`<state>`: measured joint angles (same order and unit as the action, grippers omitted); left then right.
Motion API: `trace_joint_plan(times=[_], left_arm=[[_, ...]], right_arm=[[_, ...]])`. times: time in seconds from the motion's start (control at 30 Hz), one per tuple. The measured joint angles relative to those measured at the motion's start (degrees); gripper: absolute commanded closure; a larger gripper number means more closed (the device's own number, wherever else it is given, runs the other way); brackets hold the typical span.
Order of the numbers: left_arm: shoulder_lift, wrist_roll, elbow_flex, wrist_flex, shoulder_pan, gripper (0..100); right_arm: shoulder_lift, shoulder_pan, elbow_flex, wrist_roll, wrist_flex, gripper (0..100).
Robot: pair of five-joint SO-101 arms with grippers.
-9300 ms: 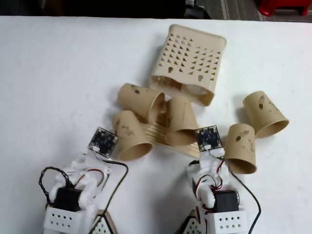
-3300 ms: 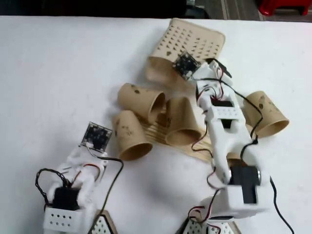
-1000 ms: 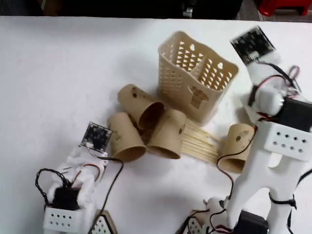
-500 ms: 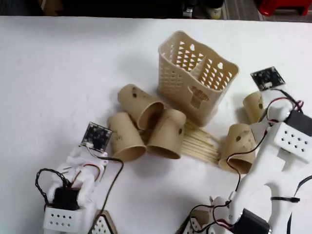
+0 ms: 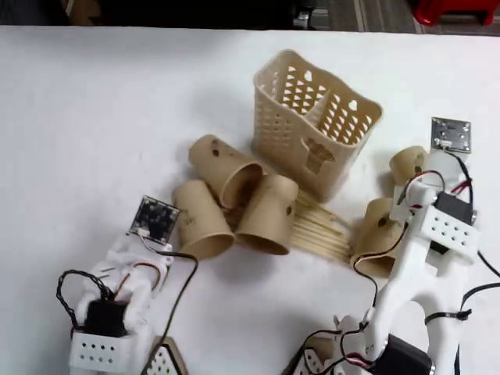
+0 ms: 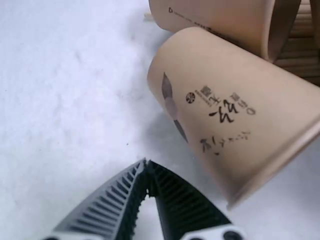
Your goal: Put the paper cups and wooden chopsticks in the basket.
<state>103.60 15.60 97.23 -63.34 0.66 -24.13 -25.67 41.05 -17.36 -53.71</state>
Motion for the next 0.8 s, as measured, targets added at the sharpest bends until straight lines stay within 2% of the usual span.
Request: trace_joint_plan(times=[0.3,0.63,0.8], left_arm=[[0.00,0.00,0.00,0.00,0.00,98],[0.00,0.00,0.00,0.00,0.00,98],[0.00,0.00,0.00,0.00,0.00,98]], right_arm=[[0.00,2.02,2.64,6.51,6.42,81.4],[0.18,0.97,2.99,6.86,6.86,81.5],[6.86,0.88,2.99,6.86,12.13,81.5]])
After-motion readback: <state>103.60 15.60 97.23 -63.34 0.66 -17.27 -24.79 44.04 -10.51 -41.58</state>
